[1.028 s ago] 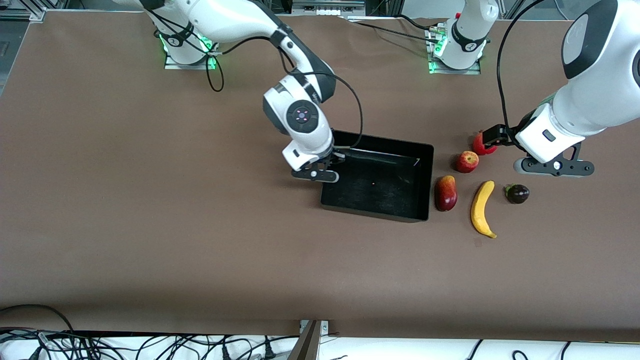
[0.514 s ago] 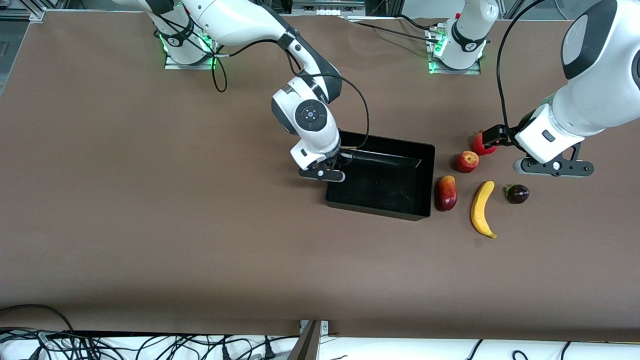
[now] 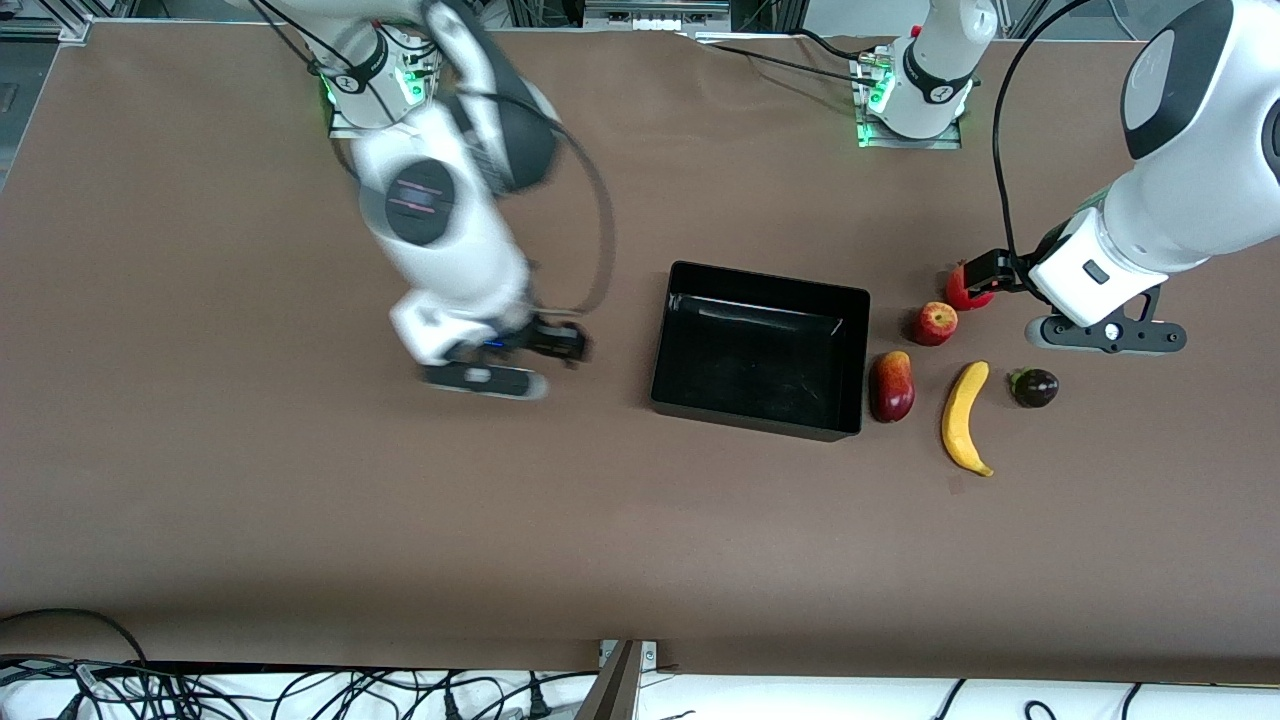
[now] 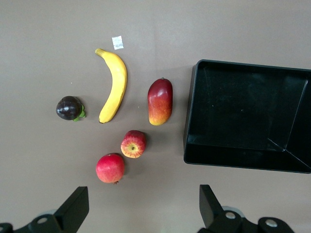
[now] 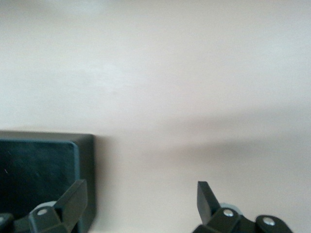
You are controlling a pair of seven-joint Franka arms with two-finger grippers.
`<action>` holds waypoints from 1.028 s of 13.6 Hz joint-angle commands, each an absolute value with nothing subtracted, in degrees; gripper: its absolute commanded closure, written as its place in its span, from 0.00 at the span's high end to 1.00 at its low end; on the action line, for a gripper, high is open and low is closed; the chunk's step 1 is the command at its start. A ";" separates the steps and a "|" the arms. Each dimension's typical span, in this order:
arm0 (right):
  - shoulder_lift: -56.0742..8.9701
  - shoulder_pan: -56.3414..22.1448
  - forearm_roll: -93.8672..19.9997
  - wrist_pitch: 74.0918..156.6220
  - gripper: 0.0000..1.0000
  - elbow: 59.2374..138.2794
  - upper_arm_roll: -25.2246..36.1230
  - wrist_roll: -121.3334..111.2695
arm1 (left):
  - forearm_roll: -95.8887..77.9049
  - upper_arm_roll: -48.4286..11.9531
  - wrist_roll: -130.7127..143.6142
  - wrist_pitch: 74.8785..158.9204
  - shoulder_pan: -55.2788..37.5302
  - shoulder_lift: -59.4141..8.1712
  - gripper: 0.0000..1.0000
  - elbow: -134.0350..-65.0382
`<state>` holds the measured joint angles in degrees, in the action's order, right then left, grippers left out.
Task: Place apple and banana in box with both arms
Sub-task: 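Release the box and retract the right gripper while the left gripper reaches the apple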
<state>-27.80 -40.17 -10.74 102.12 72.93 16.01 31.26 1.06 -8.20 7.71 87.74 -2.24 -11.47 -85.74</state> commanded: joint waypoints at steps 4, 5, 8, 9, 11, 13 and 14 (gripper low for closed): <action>-10.93 -37.21 -11.34 83.95 1.00 79.26 24.44 15.14 | 2.37 -8.79 7.91 86.84 -3.77 -14.31 1.00 -87.62; -8.81 -33.87 -11.08 82.98 1.00 80.67 23.30 11.81 | 2.98 -8.79 8.00 87.53 -4.13 -15.54 1.00 -88.93; -5.46 -25.61 -8.89 81.13 1.00 82.44 19.79 6.16 | 6.24 -8.96 7.12 93.75 -3.69 -16.44 1.00 -96.38; -4.75 -21.40 -7.22 80.78 1.00 82.53 16.47 4.15 | 6.24 -8.96 6.95 97.69 -3.43 -14.61 1.00 -101.98; -3.78 -12.79 -6.33 80.33 1.00 83.23 9.09 2.73 | 7.20 -8.88 5.81 108.66 -3.08 -10.04 1.00 -114.20; -1.95 -7.58 -5.28 81.03 1.00 85.76 3.63 2.81 | 8.79 -8.96 4.66 116.42 -1.42 -9.58 1.00 -121.52; -0.37 -5.73 -4.49 82.34 1.00 87.96 1.34 2.81 | 9.05 -8.96 4.66 120.46 -1.32 -9.41 1.00 -124.95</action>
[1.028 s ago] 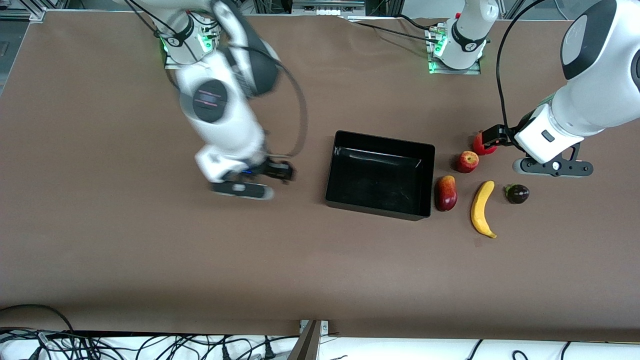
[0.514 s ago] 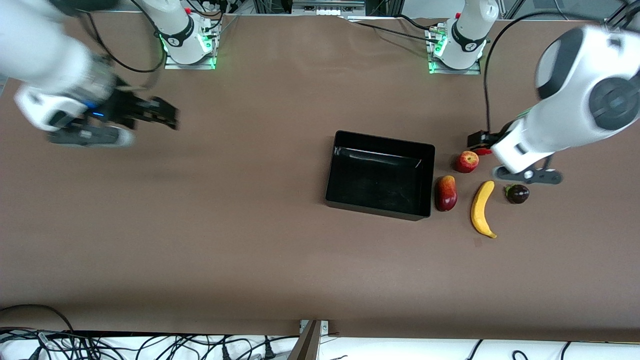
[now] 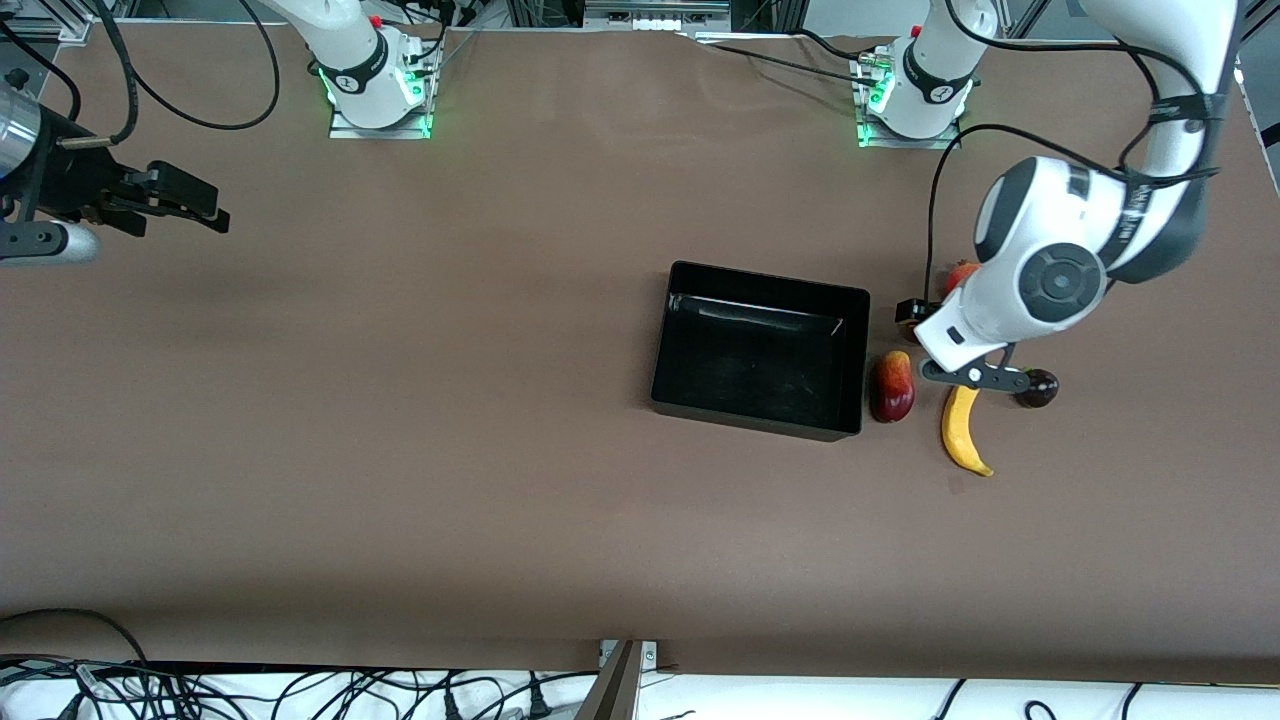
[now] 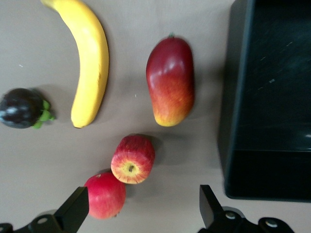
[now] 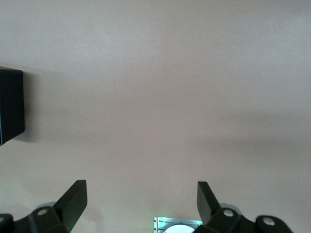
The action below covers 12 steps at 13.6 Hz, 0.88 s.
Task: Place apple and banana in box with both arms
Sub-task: 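Grasp the small red apple with the left gripper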
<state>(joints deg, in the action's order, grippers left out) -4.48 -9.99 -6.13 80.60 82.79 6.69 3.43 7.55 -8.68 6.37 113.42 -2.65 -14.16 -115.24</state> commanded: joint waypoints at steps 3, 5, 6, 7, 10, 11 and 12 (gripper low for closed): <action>1.76 -4.83 -3.43 84.37 1.00 91.06 0.18 2.81 | 11.76 -8.88 3.96 133.28 0.78 -11.24 1.00 -133.74; 1.67 -4.92 -3.08 84.46 1.00 90.79 0.09 2.72 | 14.58 -8.88 3.87 138.93 2.28 -13.61 1.00 -135.17; 1.50 -5.10 -2.82 84.55 1.00 90.44 0.09 2.81 | 16.59 -8.88 3.95 140.35 2.89 -14.32 1.00 -135.09; 1.32 -5.36 -1.59 84.81 1.00 90.27 0.00 2.81 | 17.83 -8.96 3.96 141.75 3.51 -15.02 1.00 -135.09; 0.97 -5.71 -0.52 86.31 1.00 89.30 0.09 3.42 | 17.93 -8.96 3.87 142.65 3.69 -16.00 0.58 -135.09; 0.79 -5.71 -0.61 86.31 1.00 89.04 0.09 3.51 | 17.93 -8.96 3.95 142.21 3.60 -16.00 0.42 -135.09; 0.70 -5.54 -0.79 86.66 1.00 88.60 0.26 3.78 | 17.93 -9.05 3.96 142.03 3.60 -16.00 0.25 -135.09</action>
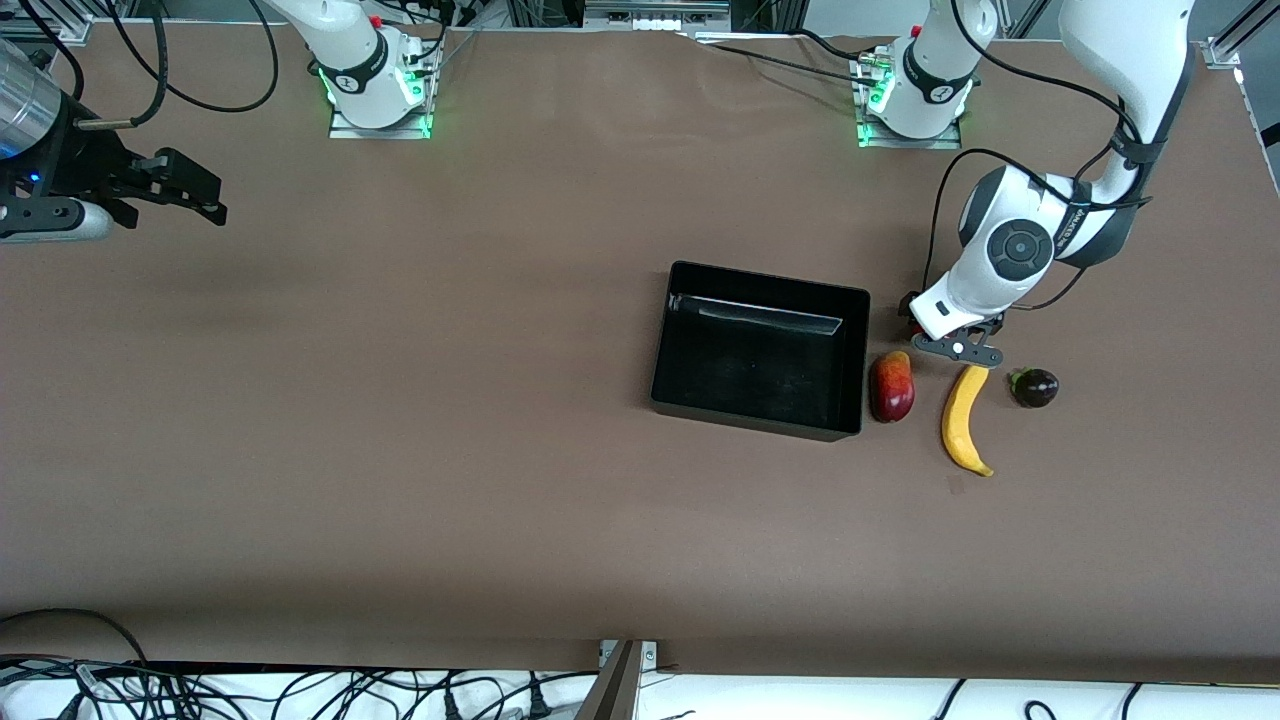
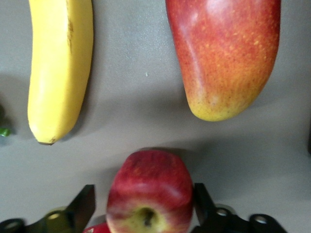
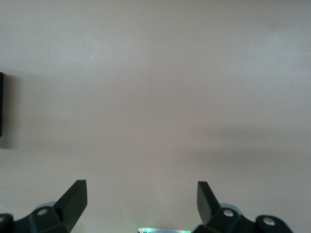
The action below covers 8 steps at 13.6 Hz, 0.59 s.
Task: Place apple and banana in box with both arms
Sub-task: 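Grasp the small red apple with the left gripper, then carry the apple with the left gripper and lower it into the box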
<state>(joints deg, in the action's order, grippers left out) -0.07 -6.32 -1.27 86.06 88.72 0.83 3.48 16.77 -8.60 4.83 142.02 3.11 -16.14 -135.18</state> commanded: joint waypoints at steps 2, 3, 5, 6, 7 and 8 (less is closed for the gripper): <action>0.44 -5.71 -0.79 87.01 1.00 88.59 0.09 3.34 | 17.93 -9.14 4.04 141.25 3.60 -14.69 0.17 -134.13; -0.95 -5.80 -0.79 87.01 1.00 88.59 0.09 3.86 | 17.23 -9.58 4.22 138.72 3.26 -12.68 0.17 -132.73; -1.14 -5.98 -0.79 87.28 1.00 88.33 0.00 3.60 | 16.79 -13.69 4.83 126.63 3.16 -11.86 0.20 -123.80; -1.32 -6.06 -0.44 87.36 1.00 88.07 -0.09 3.60 | 15.22 -14.84 5.44 120.12 2.73 -12.82 0.20 -117.66; -1.32 -5.98 -0.70 87.45 1.00 88.07 0.00 3.60 | 11.90 -15.98 6.75 113.88 1.94 -14.31 0.20 -111.16; -1.32 -5.98 -0.79 87.89 1.00 88.07 0.00 3.60 | 9.26 -16.95 9.03 108.69 0.98 -16.07 0.20 -106.05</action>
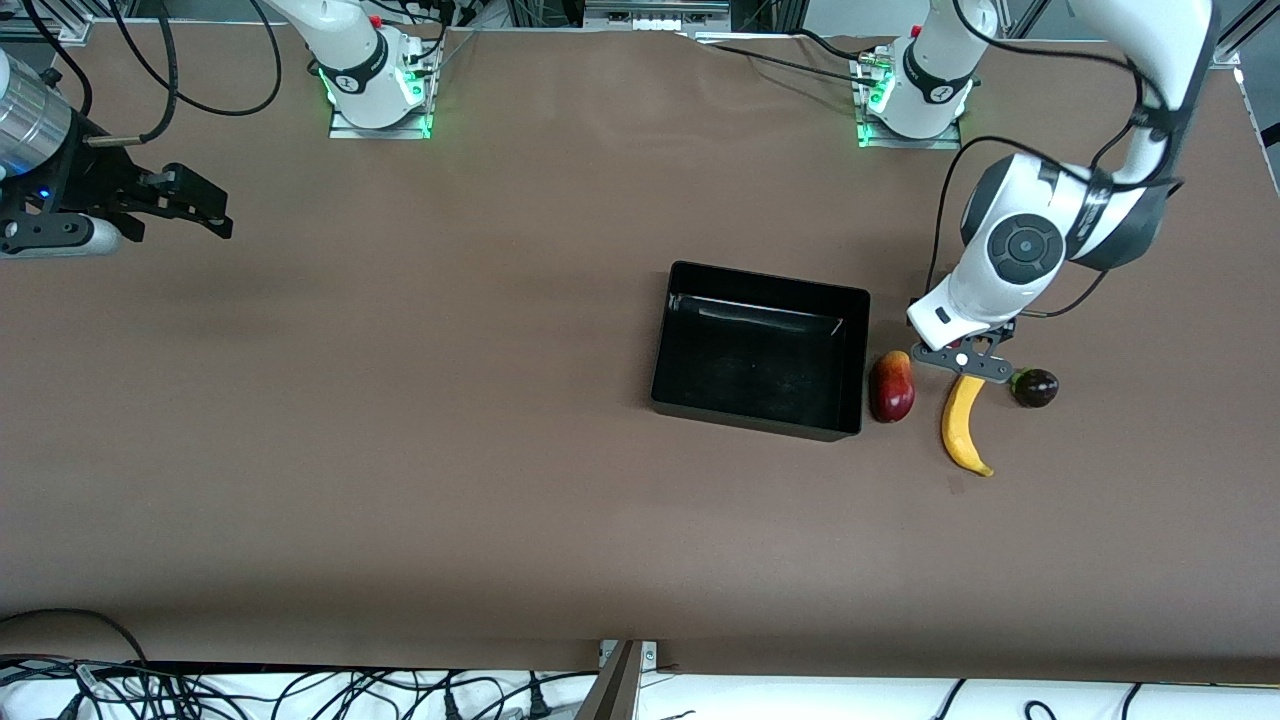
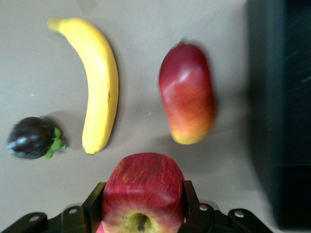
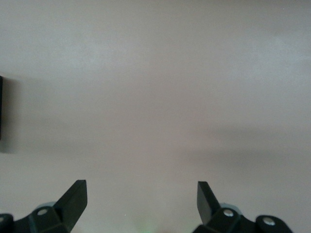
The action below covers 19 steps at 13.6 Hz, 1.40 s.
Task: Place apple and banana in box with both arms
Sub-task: 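Carry the apple with the left gripper and lower it into the box, then open the left gripper and move it to the yellow banana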
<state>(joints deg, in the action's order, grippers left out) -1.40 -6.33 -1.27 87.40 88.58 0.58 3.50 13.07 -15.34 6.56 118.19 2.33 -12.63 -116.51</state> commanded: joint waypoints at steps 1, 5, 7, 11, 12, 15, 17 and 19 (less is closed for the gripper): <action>-1.32 -5.98 -0.79 88.24 1.00 88.07 0.00 3.60 | 7.40 -16.96 11.75 106.81 -0.25 -17.65 0.21 -103.82; -2.20 -6.06 -1.23 89.29 1.00 88.33 0.00 3.87 | 3.87 -16.96 26.42 110.74 -7.98 -23.81 0.30 -103.00; -2.02 -6.50 -1.23 89.47 1.00 88.24 -0.09 3.78 | 4.39 -16.96 29.35 111.70 -9.93 -26.71 0.31 -103.36; -1.93 -6.59 -1.23 89.38 1.00 88.24 -0.09 3.78 | 5.18 -16.79 29.44 119.69 -9.93 -28.12 0.35 -108.97; -1.93 -6.59 -1.23 89.38 1.00 88.24 -0.09 3.78 | 5.45 -16.96 29.44 119.88 -9.84 -28.73 0.41 -108.98; -1.93 -6.59 -1.23 89.38 1.00 88.24 -0.09 3.87 | 5.97 -16.70 28.40 119.18 -9.67 -28.74 1.00 -108.28; -1.93 -6.59 -1.32 89.38 1.00 88.24 -0.09 3.87 | 6.15 -16.96 26.37 113.51 -9.32 -27.25 1.00 -104.44; -1.93 -6.59 -1.32 89.38 1.00 88.24 -0.09 3.87 | 6.15 -16.26 25.32 102.54 -8.70 -26.98 1.00 -95.32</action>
